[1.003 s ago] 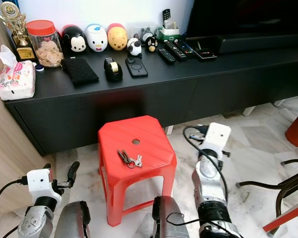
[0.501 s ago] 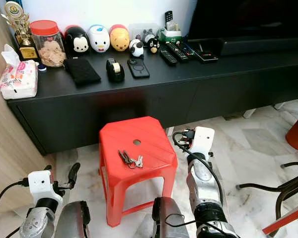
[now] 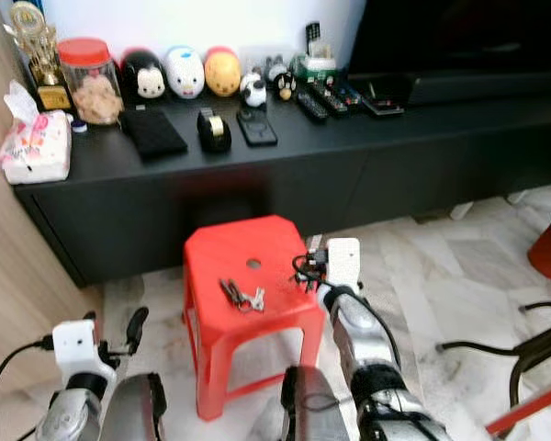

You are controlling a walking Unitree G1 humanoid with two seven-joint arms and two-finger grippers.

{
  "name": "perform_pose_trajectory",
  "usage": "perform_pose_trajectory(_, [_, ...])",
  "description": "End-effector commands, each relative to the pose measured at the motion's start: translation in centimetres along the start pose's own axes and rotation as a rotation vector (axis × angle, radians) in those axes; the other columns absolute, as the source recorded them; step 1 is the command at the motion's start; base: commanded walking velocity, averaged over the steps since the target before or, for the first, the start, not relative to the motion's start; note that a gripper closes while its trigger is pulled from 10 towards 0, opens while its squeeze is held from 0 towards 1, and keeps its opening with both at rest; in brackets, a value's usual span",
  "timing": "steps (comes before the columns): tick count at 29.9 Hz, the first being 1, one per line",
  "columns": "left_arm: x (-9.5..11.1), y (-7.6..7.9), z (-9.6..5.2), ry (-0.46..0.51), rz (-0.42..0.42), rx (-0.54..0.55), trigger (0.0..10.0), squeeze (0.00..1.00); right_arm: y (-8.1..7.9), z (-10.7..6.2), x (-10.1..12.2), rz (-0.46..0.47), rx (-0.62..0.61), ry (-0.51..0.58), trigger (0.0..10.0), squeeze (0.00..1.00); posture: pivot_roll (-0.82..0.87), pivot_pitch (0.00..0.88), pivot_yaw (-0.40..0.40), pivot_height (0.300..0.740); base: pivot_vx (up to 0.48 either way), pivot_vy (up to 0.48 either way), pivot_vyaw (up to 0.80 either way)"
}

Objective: Hang keys on a hook

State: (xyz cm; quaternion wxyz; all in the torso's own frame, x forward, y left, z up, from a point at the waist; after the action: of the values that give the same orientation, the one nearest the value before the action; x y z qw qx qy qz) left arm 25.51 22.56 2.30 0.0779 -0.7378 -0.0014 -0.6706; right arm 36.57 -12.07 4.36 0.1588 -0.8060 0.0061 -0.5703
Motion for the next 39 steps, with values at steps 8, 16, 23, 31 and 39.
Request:
perform_pose_trajectory(8, [-0.2, 0.3, -1.8, -0.003, 0.018, -0.004, 10.0, 0.00, -0.9, 0.8, 0.1, -0.061, 0.024, -0.063, 10.0, 0.00, 0.06, 0.102, -0.156, 0.558, 0.000, 0.000, 0.00])
perform_pose_trajectory(16, [-0.6, 0.1, -4.2, -0.032, 0.025, 0.004, 10.0, 0.00, -1.8, 1.1, -0.3, -0.069, 0.052, -0.101, 10.0, 0.00, 0.08, 0.169, -0.164, 0.558, 0.000, 0.000, 0.00])
perform_pose_trajectory(23, [-0.7, 0.1, -5.2, -0.047, 0.023, 0.005, 10.0, 0.00, -1.6, 0.8, -1.8, -0.088, 0.026, -0.161, 10.0, 0.00, 0.07, 0.195, -0.166, 0.558, 0.000, 0.000, 0.00])
perform_pose_trajectory(31, [-0.8, 0.3, -5.5, -0.065, 0.021, -0.002, 10.0, 0.00, -1.4, 0.4, -3.1, -0.094, 0.024, -0.205, 10.0, 0.00, 0.07, 0.204, -0.162, 0.558, 0.000, 0.000, 0.00])
perform_pose_trajectory(39, [-0.6, 0.3, -5.1, -0.069, 0.022, -0.008, 10.0, 0.00, -1.4, 0.5, -2.6, -0.074, 0.032, -0.174, 10.0, 0.36, 0.07, 0.195, -0.156, 0.558, 0.000, 0.000, 0.00])
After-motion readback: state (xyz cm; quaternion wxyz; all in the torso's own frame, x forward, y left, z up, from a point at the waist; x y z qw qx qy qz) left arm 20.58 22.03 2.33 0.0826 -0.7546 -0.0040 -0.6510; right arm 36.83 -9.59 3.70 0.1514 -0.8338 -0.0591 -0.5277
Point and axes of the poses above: a point about 5 cm out from each wrist's last joint towards the gripper, its own z axis pointing out of the wrist towards the gripper, its own x axis along the axis of the wrist's last joint, y = z × x, the point moved 3 cm from there along z, pointing out of the wrist towards the gripper, and after that the axes turned 7 degrees about z, right-handed, at the moved point
